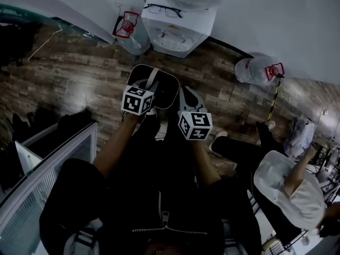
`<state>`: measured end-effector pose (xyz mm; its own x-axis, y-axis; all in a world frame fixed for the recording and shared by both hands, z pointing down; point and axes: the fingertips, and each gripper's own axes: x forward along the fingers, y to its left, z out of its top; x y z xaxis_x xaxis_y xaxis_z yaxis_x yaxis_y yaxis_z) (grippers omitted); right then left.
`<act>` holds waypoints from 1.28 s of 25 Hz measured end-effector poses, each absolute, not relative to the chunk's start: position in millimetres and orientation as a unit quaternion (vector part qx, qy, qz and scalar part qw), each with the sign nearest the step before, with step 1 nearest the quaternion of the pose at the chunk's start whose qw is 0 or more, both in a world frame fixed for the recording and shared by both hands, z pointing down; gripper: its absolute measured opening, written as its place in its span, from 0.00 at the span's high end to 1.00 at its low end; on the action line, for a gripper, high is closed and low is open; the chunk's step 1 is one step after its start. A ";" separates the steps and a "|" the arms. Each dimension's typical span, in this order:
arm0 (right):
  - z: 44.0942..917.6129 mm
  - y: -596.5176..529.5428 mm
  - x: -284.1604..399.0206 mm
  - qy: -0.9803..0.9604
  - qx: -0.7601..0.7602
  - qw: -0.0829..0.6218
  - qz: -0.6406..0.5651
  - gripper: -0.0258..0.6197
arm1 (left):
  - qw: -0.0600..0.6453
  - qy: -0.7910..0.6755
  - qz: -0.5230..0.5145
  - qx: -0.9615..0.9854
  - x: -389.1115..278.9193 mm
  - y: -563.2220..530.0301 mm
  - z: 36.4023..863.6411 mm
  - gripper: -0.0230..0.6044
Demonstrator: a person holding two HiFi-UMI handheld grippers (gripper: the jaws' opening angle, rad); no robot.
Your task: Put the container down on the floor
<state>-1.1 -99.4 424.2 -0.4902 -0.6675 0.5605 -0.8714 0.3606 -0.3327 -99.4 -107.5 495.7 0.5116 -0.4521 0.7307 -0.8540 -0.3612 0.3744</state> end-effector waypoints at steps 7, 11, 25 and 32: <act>454.7 -133.6 17.6 -0.800 0.487 0.169 0.307 0.95 | 0.394 -0.428 0.265 0.769 -82.7 -141.5 552.7 0.94; 474.5 -143.6 25.3 -0.797 0.488 0.164 0.316 0.95 | 0.406 -0.433 0.278 0.755 -75.8 -153.0 596.5 0.94; 587.4 -162.9 67.2 -0.781 0.493 0.178 0.340 0.95 | 0.464 -0.446 0.285 0.710 -51.9 -195.5 773.9 0.94; 651.2 -157.4 68.8 -0.779 0.478 0.178 0.365 0.95 | 0.447 -0.444 0.312 0.711 -36.0 -223.9 873.7 0.94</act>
<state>68.8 -157.4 651.2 -0.4797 -0.6155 0.6253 -0.8745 0.2769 -0.3983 -36.0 -223.9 873.7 0.4111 -0.3533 0.8403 -0.9104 -0.2066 0.3585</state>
